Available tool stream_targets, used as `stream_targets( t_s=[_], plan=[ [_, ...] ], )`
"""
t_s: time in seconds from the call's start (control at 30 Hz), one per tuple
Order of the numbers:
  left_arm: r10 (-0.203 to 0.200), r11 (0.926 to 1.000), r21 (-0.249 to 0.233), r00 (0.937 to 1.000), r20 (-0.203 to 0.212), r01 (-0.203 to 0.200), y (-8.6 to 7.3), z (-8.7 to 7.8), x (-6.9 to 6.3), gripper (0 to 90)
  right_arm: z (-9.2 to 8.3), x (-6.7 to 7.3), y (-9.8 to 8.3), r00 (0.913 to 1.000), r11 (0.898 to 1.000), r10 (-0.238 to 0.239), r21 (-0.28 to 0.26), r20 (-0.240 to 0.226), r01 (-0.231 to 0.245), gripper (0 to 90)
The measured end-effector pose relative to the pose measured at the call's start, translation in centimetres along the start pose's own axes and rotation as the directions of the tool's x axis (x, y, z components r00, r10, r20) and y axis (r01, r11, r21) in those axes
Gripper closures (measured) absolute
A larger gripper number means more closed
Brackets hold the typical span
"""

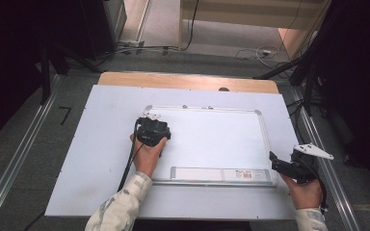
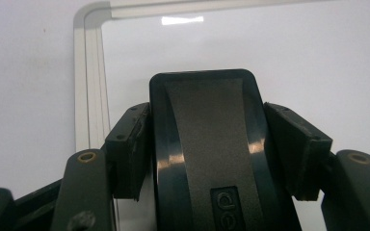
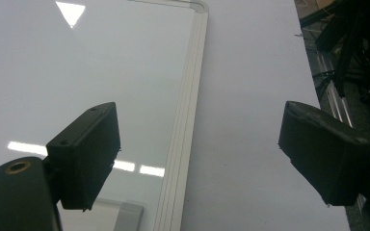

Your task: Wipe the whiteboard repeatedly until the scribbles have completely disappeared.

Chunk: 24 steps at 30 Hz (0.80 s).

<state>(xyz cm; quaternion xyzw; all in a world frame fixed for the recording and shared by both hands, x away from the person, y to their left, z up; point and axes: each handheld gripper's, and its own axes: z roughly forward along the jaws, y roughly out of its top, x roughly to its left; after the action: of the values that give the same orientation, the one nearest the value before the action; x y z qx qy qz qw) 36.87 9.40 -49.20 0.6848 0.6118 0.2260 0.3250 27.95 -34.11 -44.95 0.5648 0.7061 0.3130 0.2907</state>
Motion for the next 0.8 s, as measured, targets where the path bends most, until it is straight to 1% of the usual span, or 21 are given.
stream_targets(
  t_s=[0.07,0.13,0.17,0.23,0.33,0.37,0.4,0.5,0.53,0.57,0.67,0.7,0.8],
  plan=[
    [-0.005,1.0,-0.004,1.0,0.0,0.005,0.5,0.5,-0.4,38.1,0.1,0.0,0.1,1.0,1.0,-0.005,-0.003,-0.001,0.005,13.2],
    [0.002,1.0,-0.003,1.0,0.007,-0.002,0.6,0.7,-1.1,38.2,0.1,0.1,0.1,1.0,1.0,-0.004,-0.001,-0.003,0.004,13.2],
    [0.01,1.0,0.001,0.9998,0.02,-0.01,0.6,0.7,-1.4,38.3,0.2,0.1,0.1,1.0,1.0,-0.005,0.0,-0.002,0.005,13.2],
    [0.036,0.9993,0.009,0.9989,0.03,-0.037,0.4,0.4,-2.1,38.3,0.2,0.1,0.2,1.0,1.0,-0.004,-0.001,-0.002,0.004,13.2],
    [0.024,0.9994,0.021,0.9984,0.052,-0.026,0.5,0.0,-2.0,38.4,0.4,0.1,0.2,1.0,1.0,-0.005,0.002,-0.006,0.005,13.2],
    [0.011,0.9997,0.022,0.9977,0.066,-0.012,0.6,-0.3,-1.8,38.7,0.4,0.1,0.2,1.0,1.0,-0.005,0.003,-0.006,0.005,13.2],
    [-0.005,0.9999,0.013,0.9971,0.075,0.004,0.7,-0.6,-1.7,38.7,0.4,0.1,0.2,1.0,1.0,-0.005,0.001,-0.006,0.005,13.2],
    [0.0,0.9993,-0.037,0.9966,0.082,0.003,1.3,-2.0,-1.7,38.6,0.4,0.2,0.3,1.0,1.0,-0.003,0.001,-0.006,0.003,13.2],
    [0.002,0.9991,-0.043,0.9967,0.081,0.001,1.4,-2.3,-1.8,38.6,0.4,0.2,0.3,1.0,1.0,-0.004,0.0,-0.005,0.004,13.2],
    [0.013,0.9988,-0.047,0.997,0.077,-0.009,1.5,-2.7,-1.8,38.6,0.4,0.3,0.3,0.9999,1.0,-0.008,0.0,-0.006,0.008,13.2],
    [0.017,0.9981,-0.06,0.9969,0.076,-0.013,1.6,-3.5,-1.9,38.6,0.3,0.4,0.3,0.9999,1.0,-0.01,0.0,-0.008,0.01,13.2],
    [0.024,0.9979,-0.062,0.9968,0.076,-0.019,1.6,-3.6,-1.9,38.6,0.3,0.5,0.3,0.9999,1.0,-0.013,0.001,-0.008,0.013,13.2],
    [0.024,0.9972,-0.073,0.9965,0.08,-0.018,1.5,-3.9,-2.2,38.5,0.3,0.5,0.3,0.9999,1.0,-0.013,0.002,-0.008,0.013,13.2]
  ],
)
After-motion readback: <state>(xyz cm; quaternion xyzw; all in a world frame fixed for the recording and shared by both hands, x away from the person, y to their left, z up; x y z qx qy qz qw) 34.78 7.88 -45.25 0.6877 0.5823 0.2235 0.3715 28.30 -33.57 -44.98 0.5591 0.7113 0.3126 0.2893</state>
